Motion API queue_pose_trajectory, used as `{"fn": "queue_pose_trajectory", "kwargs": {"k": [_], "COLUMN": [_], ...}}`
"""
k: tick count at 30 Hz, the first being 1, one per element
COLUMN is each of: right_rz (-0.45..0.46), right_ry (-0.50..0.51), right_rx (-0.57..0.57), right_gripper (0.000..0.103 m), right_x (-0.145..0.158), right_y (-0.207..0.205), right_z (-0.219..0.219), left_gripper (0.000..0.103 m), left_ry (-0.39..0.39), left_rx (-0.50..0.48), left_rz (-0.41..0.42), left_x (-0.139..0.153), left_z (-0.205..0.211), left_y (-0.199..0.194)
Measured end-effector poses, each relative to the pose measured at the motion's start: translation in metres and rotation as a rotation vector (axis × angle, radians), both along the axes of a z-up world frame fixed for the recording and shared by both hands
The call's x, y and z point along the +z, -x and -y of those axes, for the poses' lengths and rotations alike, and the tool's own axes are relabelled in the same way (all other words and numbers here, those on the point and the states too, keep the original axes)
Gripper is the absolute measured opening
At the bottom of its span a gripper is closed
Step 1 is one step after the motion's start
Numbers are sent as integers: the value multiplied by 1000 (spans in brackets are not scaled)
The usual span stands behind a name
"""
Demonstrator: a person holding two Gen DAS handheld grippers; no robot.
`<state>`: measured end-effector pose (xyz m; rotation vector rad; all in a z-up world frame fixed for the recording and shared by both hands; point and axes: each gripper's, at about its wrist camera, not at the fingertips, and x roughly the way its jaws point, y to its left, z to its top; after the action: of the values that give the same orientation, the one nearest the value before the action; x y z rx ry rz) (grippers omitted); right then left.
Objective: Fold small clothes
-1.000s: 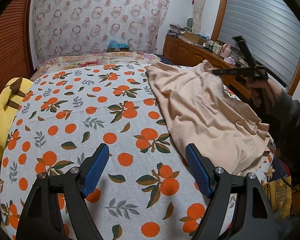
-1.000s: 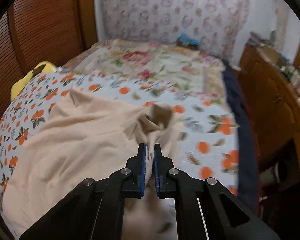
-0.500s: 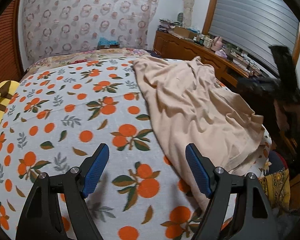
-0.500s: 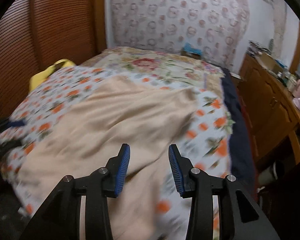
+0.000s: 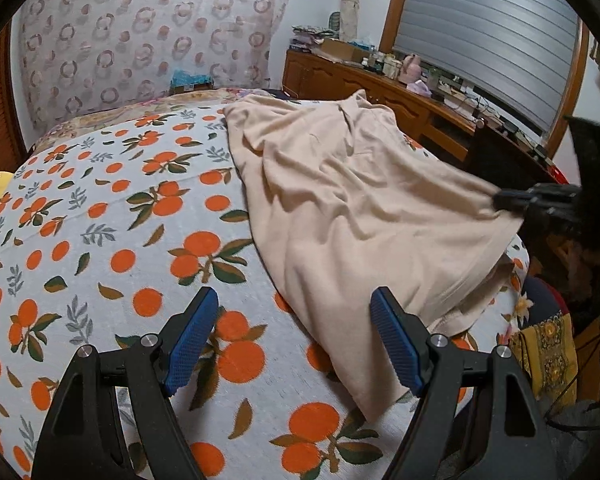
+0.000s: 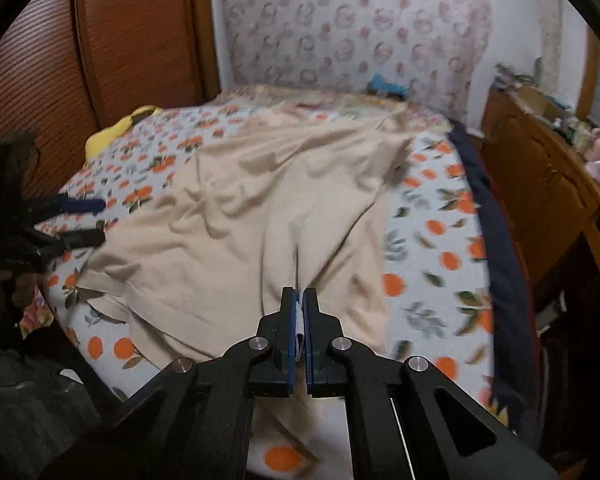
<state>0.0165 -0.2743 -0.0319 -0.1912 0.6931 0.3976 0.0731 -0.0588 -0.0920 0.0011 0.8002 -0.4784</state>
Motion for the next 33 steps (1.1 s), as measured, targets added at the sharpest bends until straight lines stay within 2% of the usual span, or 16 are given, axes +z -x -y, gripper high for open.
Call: {"fn": "queue_pose_trajectory", "kwargs": {"k": [3,6,11,13,15,19,23,24,28,31,33], "right_rz": [-10,-48,-56,-54,-53,-57,-67,-73,-106,-103,-107], "right_ry": [-13,-40,-78,-87,-75,-84,-70,-62,-62,-60,-63], "right_rx": [-51,-79,-91,-99,-112,-109,-114,-120,-124,-121,-114], "right_gripper": [3,3,3,9,25,30,53,56,56,56,56], "right_x": [4,-10,-21,-21,-19,-24,-29,-31,-38,-38,-38], "right_y": [16,19,20,19,21,20,18,17,12,13,12], "right_z": [22,33,34,32,29,25,21,21,19,16,14], "left_gripper": [79,79,79,79,79,79,79,79,79,69,52], "left_ry": [4,-4,-14,-13,-12,-12,-10,-10,-10,-3,-3], "left_rx": [-17,-34,-41,-43,-42,-39,-39,-40,-53,-81,-95], "left_rz": [-13,-31,-31,-31,-31,-33,-34,-35,-46,-54,-52], "left_x": [-2,-8,-9,-9,-9,-10,-10,-10,-12,-14,-13], "left_z": [3,8,12,13,13,14,13,13,15,18,19], "left_y": [4,7,11,12,12,13,13,12,13,15,16]}}
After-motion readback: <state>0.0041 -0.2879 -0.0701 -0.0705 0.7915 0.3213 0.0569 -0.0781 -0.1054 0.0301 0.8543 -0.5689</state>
